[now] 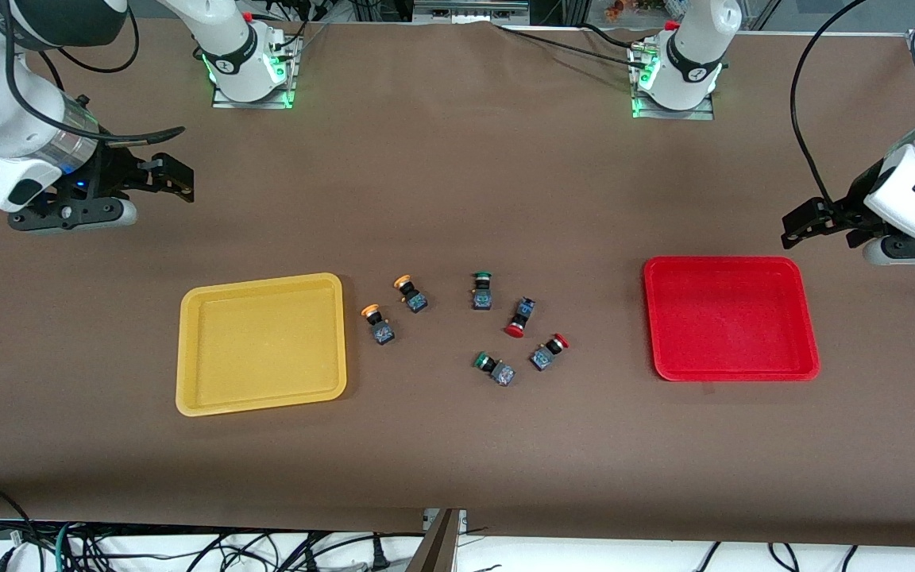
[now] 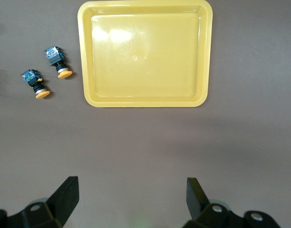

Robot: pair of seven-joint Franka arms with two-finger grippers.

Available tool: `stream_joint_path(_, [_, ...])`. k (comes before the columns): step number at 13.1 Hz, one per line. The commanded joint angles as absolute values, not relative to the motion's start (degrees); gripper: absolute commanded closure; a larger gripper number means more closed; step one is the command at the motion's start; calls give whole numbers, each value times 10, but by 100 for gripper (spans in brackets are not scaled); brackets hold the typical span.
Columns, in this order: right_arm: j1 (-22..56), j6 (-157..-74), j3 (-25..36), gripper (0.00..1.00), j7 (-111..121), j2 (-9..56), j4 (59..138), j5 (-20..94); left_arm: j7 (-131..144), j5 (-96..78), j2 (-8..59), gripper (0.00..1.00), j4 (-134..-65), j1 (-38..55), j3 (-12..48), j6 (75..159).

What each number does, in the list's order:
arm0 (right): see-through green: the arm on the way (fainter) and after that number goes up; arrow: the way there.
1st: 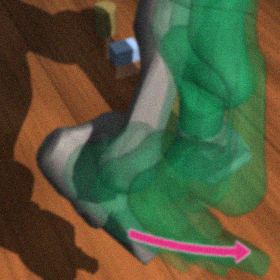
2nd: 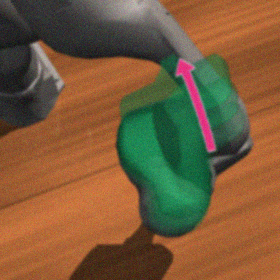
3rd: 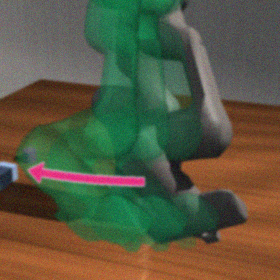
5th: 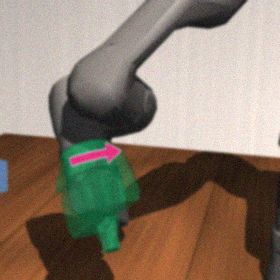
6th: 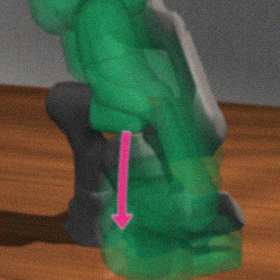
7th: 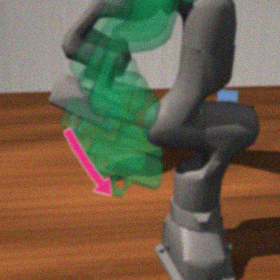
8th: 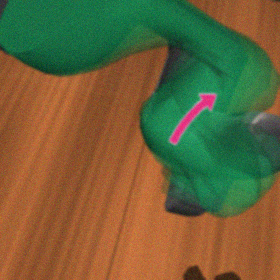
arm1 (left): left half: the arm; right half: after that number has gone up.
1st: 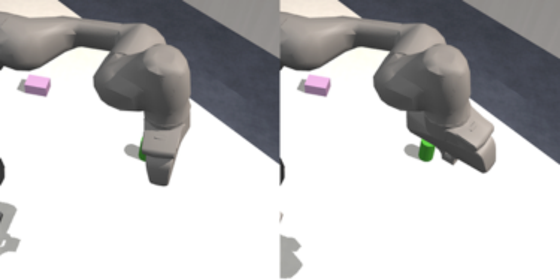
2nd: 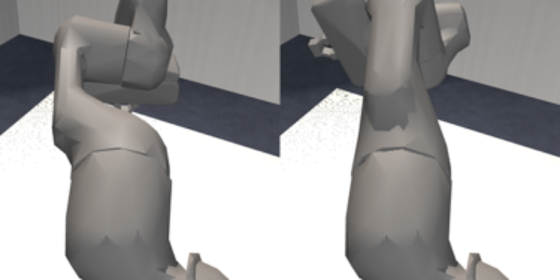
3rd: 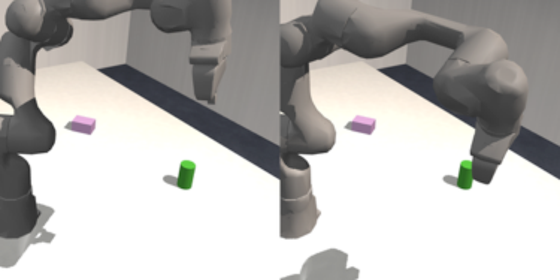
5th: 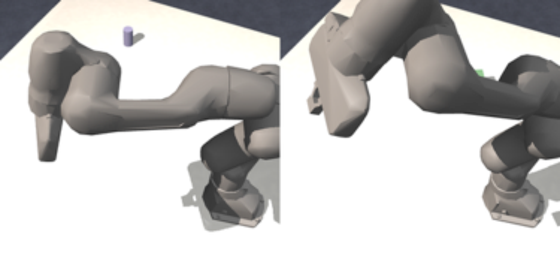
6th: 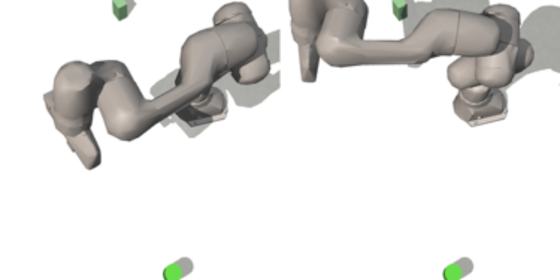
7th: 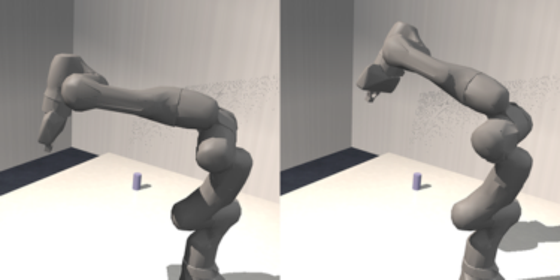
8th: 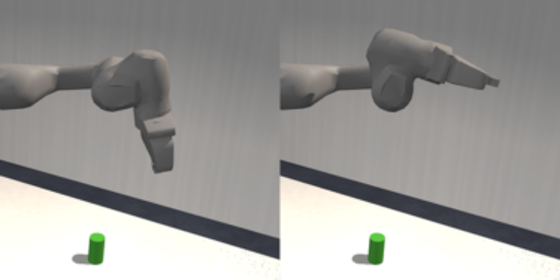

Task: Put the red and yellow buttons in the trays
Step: 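Reach the right gripper toward the yellow-capped buttons beside the yellow tray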

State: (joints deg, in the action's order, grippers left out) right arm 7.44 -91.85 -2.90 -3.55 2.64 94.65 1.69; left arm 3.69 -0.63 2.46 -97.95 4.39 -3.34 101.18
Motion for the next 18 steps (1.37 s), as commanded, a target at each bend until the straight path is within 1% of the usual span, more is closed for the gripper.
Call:
stream_joint_path(1, [62,-911,-48,0,-23,32,922,4,22,-3,18,0,-968,42,-31,991])
stream_joint_path(4, [81,-910,-50,0,-29,54,918,10,26,-3,20,0,-963,45,-30,991])
stream_joint_path(5, [102,-915,-51,0,-32,71,919,12,26,-3,20,0,-962,45,-30,991])
stream_joint_path(7, [161,-952,-51,0,-40,133,921,58,27,-3,20,0,-962,46,-30,991])
stream_joint_path(9, [201,-1065,-51,0,-62,211,923,85,26,-4,31,0,-962,46,-28,991])
stream_joint_path(11, [254,-1183,-50,0,-92,285,919,79,24,-4,35,0,-959,47,-26,991])
stream_joint_path(13, [283,-1305,-50,0,-98,355,918,76,24,-4,36,0,-959,48,-26,991])
stream_joint_path(14, [300,-1354,-50,0,-109,383,918,75,23,-4,37,0,-959,51,-26,991])
stream_joint_path(16, [335,-1420,-41,0,-134,422,917,62,23,-4,52,0,-958,59,-26,981])
stream_joint_path(18, [336,-1430,-40,1,-135,432,918,35,21,-10,75,0,-958,65,-25,960])
